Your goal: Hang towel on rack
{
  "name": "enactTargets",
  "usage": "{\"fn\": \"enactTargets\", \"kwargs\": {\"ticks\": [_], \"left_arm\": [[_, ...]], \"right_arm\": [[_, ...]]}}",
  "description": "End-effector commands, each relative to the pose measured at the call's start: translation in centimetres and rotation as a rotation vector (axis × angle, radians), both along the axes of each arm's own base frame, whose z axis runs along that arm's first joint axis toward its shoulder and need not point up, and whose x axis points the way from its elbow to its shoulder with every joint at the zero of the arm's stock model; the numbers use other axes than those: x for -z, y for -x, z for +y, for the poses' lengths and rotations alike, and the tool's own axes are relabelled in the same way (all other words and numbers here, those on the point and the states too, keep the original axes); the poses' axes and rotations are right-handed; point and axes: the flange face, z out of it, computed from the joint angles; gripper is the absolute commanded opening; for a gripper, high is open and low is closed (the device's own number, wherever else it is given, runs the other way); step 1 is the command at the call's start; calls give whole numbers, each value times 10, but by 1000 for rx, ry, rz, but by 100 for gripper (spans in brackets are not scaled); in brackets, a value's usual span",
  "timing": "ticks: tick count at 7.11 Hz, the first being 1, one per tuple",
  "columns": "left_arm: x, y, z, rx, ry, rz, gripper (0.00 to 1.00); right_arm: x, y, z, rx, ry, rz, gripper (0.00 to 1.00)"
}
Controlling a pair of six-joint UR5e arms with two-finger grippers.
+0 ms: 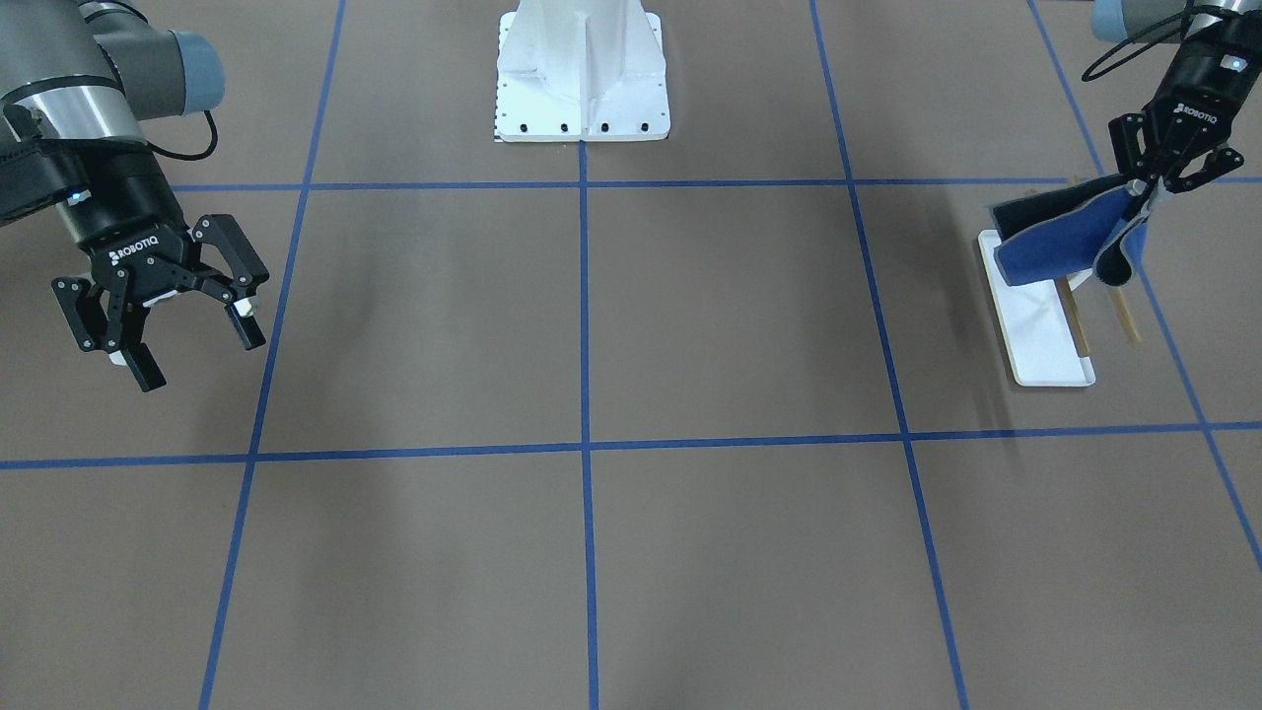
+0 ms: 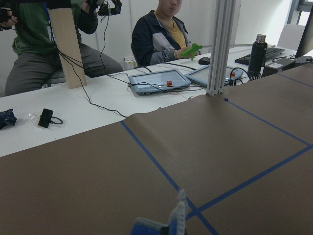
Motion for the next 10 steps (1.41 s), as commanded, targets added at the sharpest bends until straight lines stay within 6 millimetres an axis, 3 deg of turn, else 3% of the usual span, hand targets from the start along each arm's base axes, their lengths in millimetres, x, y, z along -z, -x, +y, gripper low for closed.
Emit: {"fn": "enactTargets", "kwargs": {"ticks": [1,2,3,4,6,8,9,10], "left_arm": [[-16,3,-1,24,76,40,26],[-18,6,-1,33,83,42,35],[-23,9,-2,52,126,76,53],[-34,12,-3,94,164,94,98],[-55,23,-5,170,188,61,98],[-64,64,7,168,227,60,98],[-54,96,9,170,240,97,98],[-43,102,5,165,258,105,98]], "right_arm": [[3,0,0,0,-4,-4,100],[3,0,0,0,-4,-4,100],[5,0,0,0,-8,-7,100],[6,-1,1,0,-9,-8,100],[6,0,0,-1,-8,-7,100],[6,-1,0,-1,-9,-8,100],[7,-3,-1,-4,-10,-9,100],[9,-4,-1,-6,-12,-11,100]]}}
